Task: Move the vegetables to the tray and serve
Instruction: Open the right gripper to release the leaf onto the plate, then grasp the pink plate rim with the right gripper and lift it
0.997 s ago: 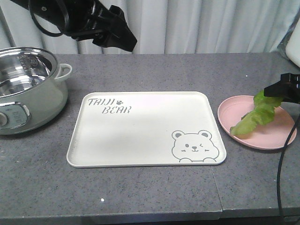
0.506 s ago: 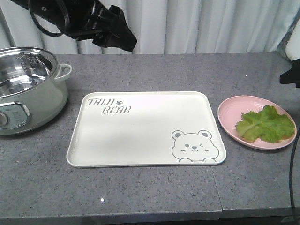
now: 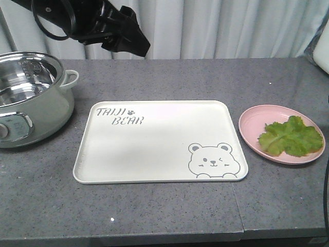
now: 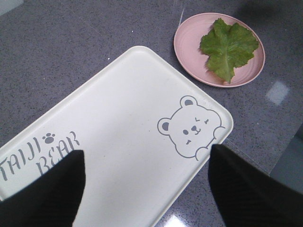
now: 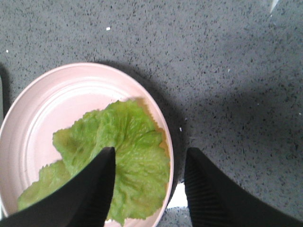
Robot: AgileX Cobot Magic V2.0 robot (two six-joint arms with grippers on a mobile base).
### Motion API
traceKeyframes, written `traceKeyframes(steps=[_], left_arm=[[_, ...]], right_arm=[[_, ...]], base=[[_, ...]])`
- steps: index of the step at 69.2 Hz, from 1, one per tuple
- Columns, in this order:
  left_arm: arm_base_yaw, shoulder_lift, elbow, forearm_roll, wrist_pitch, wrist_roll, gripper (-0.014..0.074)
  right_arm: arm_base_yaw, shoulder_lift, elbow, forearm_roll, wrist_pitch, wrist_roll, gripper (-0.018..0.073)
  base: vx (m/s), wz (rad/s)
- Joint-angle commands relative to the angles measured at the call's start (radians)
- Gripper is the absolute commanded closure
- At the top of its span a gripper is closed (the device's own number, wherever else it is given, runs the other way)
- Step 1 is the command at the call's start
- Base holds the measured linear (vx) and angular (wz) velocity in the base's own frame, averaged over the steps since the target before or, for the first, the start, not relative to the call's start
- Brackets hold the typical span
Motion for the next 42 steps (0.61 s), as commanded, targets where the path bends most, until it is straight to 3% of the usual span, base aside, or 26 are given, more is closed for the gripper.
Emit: traceKeyframes(steps=[1, 28, 42], left_arm=[[-0.004, -0.043, -0.027, -0.023, -0.021, -0.006, 0.0083], [-0.004, -0.043, -0.027, -0.019, -0.021, -0.006, 0.0083], [-0.004, -0.043, -0.027, -0.019, -0.021, -0.006, 0.0083]], right_arm=[[-0.003, -0.021, -0.031, 0.02, -0.046, 0.002, 0.0251], [-0.003, 0.116, -0.033, 0.127, -0.114, -0.11, 0.0257], [-0.003, 0.157, -0.033, 0.128, -0.125, -0.126, 0.0257]], base=[[0.0, 0.0], [0.0, 0.0], [0.0, 0.0]])
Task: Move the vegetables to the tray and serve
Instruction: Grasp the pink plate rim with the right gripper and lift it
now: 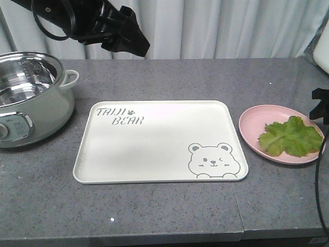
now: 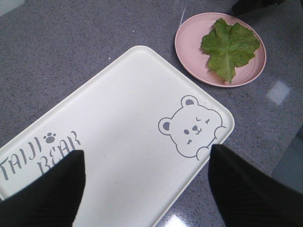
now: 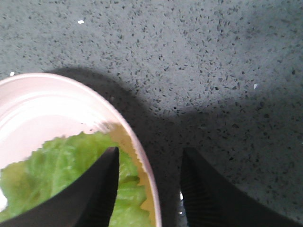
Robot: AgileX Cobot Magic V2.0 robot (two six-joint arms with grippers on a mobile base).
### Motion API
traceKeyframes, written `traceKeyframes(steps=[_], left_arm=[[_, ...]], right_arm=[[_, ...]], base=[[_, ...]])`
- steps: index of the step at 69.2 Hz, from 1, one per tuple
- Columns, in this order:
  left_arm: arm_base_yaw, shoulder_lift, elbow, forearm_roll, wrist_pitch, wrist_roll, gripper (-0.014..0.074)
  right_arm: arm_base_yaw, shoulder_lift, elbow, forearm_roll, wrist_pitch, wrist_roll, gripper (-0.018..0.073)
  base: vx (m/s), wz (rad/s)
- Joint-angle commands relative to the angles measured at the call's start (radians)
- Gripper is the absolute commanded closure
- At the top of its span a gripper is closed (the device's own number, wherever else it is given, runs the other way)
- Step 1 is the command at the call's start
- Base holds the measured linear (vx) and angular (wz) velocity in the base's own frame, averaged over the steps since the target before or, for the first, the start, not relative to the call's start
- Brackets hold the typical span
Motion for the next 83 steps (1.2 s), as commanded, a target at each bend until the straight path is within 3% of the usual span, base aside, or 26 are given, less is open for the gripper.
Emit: traceKeyframes(steps=[1, 30, 57, 83], left_arm=[[-0.004, -0.043, -0.027, -0.022, -0.021, -0.006, 0.0083], [-0.004, -0.043, -0.027, -0.021, -0.021, -0.006, 0.0083], [-0.004, -0.043, -0.027, -0.021, -0.021, -0.006, 0.0083], [-0.004, -0.043, -0.027, -0.02, -0.021, -0.006, 0.0083]], right_arm=[[-0.003, -0.036, -0.033, 0.032, -0.027, -0.024, 0.0257], [-0.003, 0.0, -0.033, 0.055, -0.024, -0.031, 0.0279], [-0.003, 0.014, -0.033, 0.069, -0.004, -0.031, 0.0575], [-0.006, -0.006, -0.034, 0.172, 0.006, -0.039, 0.0566]], base=[[0.0, 0.0], [0.0, 0.0], [0.0, 0.0], [0.0, 0.0]])
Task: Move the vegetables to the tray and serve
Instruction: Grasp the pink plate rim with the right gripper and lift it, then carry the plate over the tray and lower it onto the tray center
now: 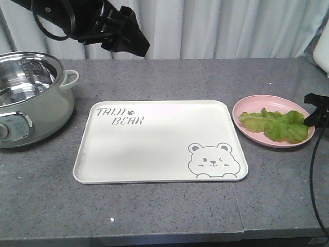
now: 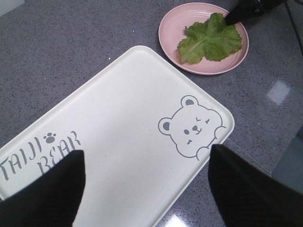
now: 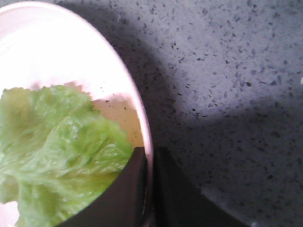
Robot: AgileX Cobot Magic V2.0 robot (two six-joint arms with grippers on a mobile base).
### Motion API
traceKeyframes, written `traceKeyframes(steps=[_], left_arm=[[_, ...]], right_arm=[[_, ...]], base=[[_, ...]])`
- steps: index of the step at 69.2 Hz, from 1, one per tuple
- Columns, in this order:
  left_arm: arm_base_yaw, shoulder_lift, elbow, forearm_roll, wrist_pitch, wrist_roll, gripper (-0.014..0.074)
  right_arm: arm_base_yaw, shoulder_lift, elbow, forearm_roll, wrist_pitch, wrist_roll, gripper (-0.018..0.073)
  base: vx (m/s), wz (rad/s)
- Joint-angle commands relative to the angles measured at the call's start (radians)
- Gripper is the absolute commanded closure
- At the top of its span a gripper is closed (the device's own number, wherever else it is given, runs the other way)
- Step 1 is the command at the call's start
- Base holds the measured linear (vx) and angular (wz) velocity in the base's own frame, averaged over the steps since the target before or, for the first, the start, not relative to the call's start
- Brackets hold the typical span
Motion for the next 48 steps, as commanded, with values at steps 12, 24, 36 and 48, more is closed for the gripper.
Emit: traceKeyframes(steps=[12, 24, 36, 48], left_arm=[[-0.004, -0.043, -0.027, -0.02, -0.021, -0.006, 0.0083], [-0.004, -0.043, -0.027, 0.01, -0.021, -0.007, 0.0083], [-0.004, -0.043, -0.027, 0.048, -0.021, -0.007, 0.0083], [-0.004, -0.043, -0.027, 0.059, -0.021, -0.03, 0.0083]], right_arm=[[-0.02, -0.101, -0.09, 0.118, 0.031, -0.025, 0.0565], [-0.024, -0.102, -0.228, 0.15, 0.153, -0.02, 0.0565], [0.034, -0.102, -0.325, 0.224, 0.228, -0.012, 0.0565], [0.195, -0.1, -0.349, 0.227, 0.24, 0.001, 0.0565]], base=[[0.0, 0.0], [0.0, 0.0], [0.0, 0.0], [0.0, 0.0]])
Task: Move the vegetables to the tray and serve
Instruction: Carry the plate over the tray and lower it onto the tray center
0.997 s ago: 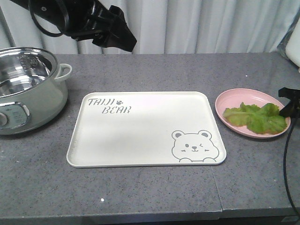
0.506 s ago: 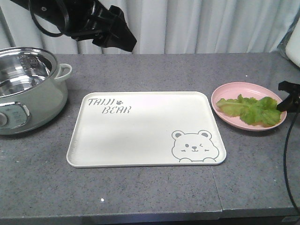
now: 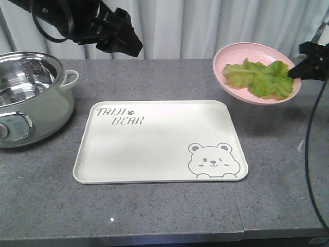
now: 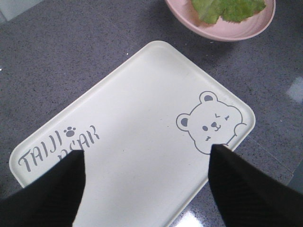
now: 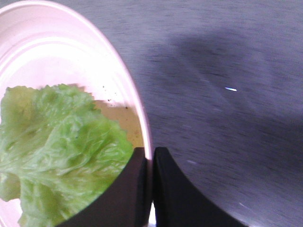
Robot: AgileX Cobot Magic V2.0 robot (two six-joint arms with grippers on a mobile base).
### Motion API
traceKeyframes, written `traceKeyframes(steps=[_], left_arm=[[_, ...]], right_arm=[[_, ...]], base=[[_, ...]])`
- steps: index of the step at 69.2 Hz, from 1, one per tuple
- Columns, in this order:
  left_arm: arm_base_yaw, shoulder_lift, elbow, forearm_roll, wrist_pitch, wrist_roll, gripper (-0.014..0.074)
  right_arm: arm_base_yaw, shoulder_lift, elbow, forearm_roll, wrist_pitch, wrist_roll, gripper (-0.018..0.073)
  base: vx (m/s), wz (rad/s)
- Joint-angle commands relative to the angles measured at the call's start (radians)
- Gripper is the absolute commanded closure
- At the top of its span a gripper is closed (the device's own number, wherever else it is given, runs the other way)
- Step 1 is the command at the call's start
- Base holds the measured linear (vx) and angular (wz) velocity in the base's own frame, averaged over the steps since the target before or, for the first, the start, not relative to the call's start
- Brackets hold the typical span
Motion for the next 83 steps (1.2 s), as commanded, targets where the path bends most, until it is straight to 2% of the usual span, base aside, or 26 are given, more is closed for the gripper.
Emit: traceKeyframes(steps=[1, 9, 22, 30, 36, 50, 61, 71, 83], left_arm=[[-0.004, -0.043, -0.027, -0.011, -0.022, -0.017, 0.0083], [-0.004, -0.043, -0.027, -0.01, -0.022, -0.019, 0.0083], [-0.004, -0.043, -0.027, 0.034, -0.022, -0.042, 0.0083], [-0.004, -0.043, -0.027, 0.068, -0.022, -0.07, 0.0083], [-0.004, -0.043, -0.027, 0.083, -0.022, -0.073, 0.0083], [-0.004, -0.043, -0.027, 0.083, -0.022, -0.073, 0.0083], [-0.004, -0.043, -0.027, 0.083, -0.022, -0.073, 0.0083], [-0.004, -0.043, -0.027, 0.083, -0.022, -0.073, 0.0083], [-0.004, -0.043, -0.027, 0.083, -0.022, -0.073, 0.0083]], right_arm=[[0.102, -0.066, -0.035, 0.067, 0.02, 0.002, 0.0565], [0.228, -0.054, -0.035, 0.038, -0.005, 0.02, 0.0565], [0.42, -0.007, -0.035, -0.029, -0.031, 0.034, 0.0565], [0.49, 0.024, -0.035, -0.106, -0.062, 0.082, 0.0565], [0.517, 0.055, -0.035, -0.152, -0.069, 0.111, 0.0564], [0.537, 0.099, -0.035, -0.17, -0.045, 0.091, 0.0555], [0.537, 0.102, -0.035, -0.191, -0.03, 0.073, 0.0505], [0.537, 0.102, -0.035, -0.205, -0.029, 0.073, 0.0389], [0.537, 0.102, -0.035, -0.204, -0.023, 0.076, 0.0174]], base=[[0.0, 0.0], [0.0, 0.0], [0.0, 0.0], [0.0, 0.0], [0.0, 0.0], [0.0, 0.0], [0.0, 0.0], [0.0, 0.0], [0.0, 0.0]])
